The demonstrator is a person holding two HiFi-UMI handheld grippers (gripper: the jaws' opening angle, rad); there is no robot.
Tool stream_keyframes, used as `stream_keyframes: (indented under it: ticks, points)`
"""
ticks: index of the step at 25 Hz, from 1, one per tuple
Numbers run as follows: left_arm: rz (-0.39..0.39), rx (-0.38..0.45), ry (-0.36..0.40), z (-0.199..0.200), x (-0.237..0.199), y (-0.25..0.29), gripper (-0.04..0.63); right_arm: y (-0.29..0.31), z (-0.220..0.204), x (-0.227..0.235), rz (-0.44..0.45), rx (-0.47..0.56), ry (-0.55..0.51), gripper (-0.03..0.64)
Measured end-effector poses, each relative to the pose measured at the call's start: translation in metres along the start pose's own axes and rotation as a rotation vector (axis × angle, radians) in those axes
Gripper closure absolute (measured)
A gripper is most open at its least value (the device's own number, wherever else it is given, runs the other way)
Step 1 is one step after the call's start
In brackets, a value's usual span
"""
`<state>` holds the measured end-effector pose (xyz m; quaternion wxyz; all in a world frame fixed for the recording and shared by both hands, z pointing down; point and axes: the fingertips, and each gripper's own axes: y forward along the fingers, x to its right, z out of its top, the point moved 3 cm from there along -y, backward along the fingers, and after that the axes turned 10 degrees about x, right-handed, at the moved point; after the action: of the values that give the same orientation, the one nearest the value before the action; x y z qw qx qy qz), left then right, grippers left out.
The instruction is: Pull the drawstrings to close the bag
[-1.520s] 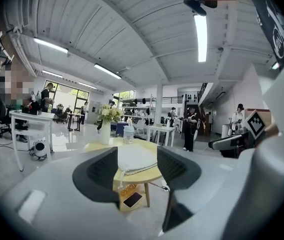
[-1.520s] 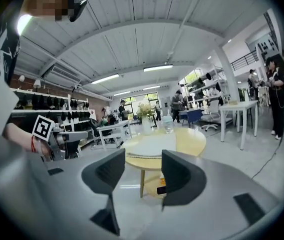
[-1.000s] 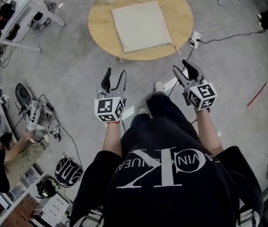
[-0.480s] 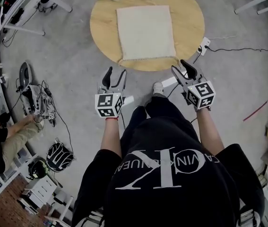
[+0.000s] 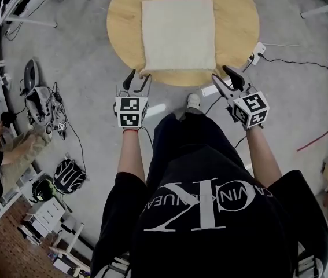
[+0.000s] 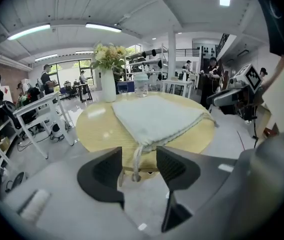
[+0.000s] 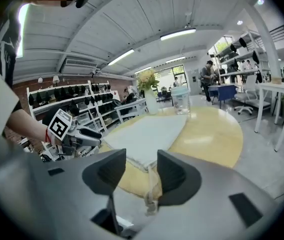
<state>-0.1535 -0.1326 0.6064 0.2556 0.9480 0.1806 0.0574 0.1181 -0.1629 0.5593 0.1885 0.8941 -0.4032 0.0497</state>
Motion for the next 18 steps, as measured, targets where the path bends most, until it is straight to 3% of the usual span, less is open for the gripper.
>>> stream_keyframes:
  ticks: [8, 12, 18]
  points:
    - [-0.074, -0.097, 0.046, -0.009, -0.005, 0.012, 0.443, 0.003, -0.010, 0.009, -0.006, -0.022, 0.034, 0.423]
    - [-0.110, -0.087, 0.065, -0.011, 0.005, 0.014, 0.531, 0.005, -0.016, 0.012, -0.026, -0.037, 0.041, 0.423]
    - [-0.052, -0.016, -0.073, -0.012, 0.002, 0.012, 0.541, 0.010, -0.028, 0.019, -0.066, -0.134, -0.049, 0.423]
